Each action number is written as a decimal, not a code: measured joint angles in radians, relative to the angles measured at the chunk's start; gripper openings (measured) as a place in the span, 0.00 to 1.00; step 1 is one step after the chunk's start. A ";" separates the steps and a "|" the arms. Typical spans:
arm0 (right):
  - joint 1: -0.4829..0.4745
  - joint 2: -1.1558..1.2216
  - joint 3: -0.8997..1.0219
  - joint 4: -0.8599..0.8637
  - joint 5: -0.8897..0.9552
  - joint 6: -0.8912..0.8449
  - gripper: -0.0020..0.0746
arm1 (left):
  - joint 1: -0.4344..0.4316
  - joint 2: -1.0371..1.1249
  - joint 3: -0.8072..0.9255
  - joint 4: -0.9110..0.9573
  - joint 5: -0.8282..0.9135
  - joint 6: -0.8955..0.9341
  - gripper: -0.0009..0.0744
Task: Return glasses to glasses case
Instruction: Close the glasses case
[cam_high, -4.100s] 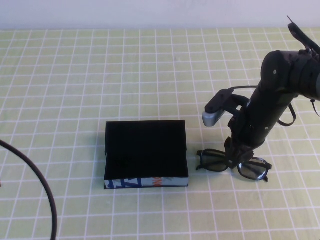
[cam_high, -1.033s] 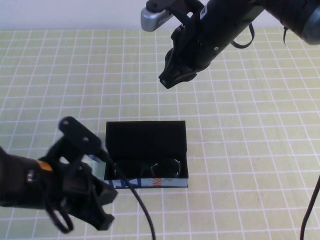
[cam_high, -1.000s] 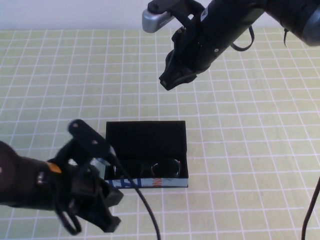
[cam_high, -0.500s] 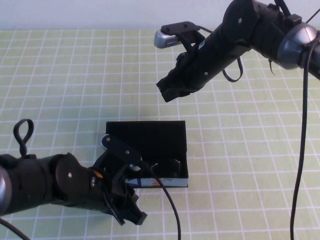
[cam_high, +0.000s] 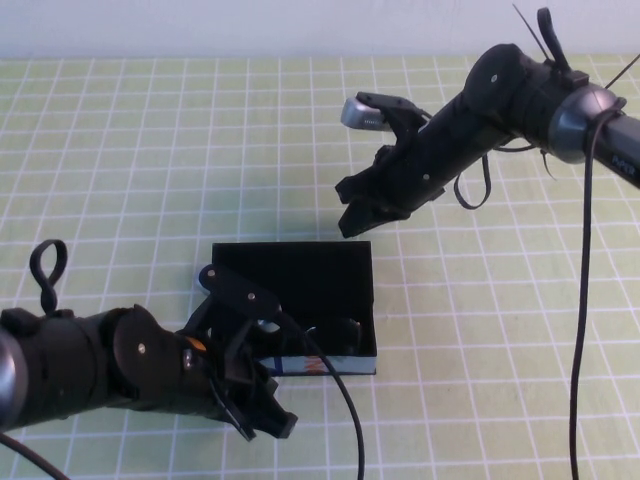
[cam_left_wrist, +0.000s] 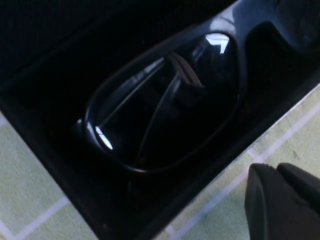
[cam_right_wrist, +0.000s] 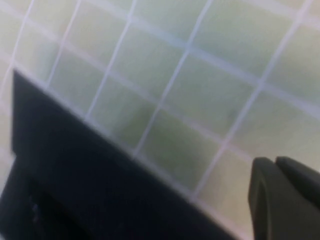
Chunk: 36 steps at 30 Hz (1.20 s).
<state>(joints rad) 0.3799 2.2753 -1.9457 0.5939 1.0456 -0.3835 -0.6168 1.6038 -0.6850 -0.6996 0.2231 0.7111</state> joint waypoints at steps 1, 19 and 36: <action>0.000 0.008 0.000 0.015 0.016 -0.007 0.01 | 0.000 0.000 0.000 -0.005 0.000 0.000 0.01; 0.009 0.043 0.000 0.226 0.155 -0.136 0.00 | 0.000 0.000 0.000 -0.015 -0.026 0.000 0.01; 0.164 0.041 0.000 0.162 0.157 -0.105 0.00 | 0.000 0.000 0.000 -0.015 -0.029 0.020 0.01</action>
<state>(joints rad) 0.5439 2.3166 -1.9457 0.7554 1.2029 -0.4882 -0.6168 1.6038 -0.6850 -0.7146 0.1942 0.7310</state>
